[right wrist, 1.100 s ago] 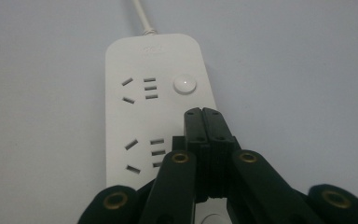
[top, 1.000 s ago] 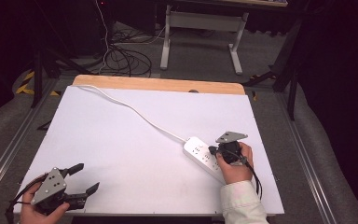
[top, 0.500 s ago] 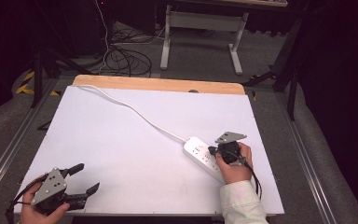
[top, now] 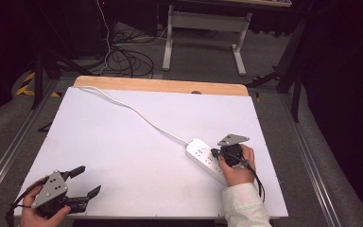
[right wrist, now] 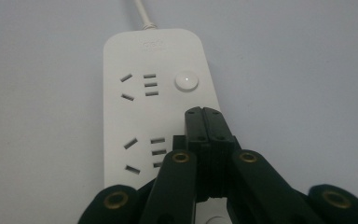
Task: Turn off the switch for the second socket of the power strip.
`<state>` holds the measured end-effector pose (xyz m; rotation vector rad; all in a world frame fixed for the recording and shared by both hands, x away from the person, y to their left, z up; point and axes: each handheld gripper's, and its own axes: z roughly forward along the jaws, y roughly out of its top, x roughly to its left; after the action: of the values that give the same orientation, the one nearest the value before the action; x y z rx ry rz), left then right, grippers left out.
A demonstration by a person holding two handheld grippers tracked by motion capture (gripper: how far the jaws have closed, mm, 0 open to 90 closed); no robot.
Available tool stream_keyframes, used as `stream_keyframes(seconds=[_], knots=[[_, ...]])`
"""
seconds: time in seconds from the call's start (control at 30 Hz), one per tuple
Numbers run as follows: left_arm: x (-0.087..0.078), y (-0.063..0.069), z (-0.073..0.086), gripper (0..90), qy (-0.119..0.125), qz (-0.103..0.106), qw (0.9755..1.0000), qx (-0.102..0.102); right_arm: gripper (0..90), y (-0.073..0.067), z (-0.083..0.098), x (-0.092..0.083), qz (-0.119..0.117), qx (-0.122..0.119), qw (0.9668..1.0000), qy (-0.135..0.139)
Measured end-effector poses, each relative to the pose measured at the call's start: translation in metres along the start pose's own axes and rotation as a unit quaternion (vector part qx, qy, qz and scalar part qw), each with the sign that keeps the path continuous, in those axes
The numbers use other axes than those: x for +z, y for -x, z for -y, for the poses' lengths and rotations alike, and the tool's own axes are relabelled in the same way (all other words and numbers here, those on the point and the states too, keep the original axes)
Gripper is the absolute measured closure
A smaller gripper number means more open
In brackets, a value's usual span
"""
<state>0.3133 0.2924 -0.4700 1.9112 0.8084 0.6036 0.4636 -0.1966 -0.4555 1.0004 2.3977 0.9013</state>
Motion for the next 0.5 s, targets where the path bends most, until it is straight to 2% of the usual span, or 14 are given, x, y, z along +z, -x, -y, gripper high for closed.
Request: stream_keyframes(seconds=[0.5], knots=[[-0.0006,-0.0002,-0.0004,19.4,0.002,0.000,1.0000,0.004,90.0,-0.0021,-0.0003,0.0004,0.006,0.004,1.0000,-0.002]])
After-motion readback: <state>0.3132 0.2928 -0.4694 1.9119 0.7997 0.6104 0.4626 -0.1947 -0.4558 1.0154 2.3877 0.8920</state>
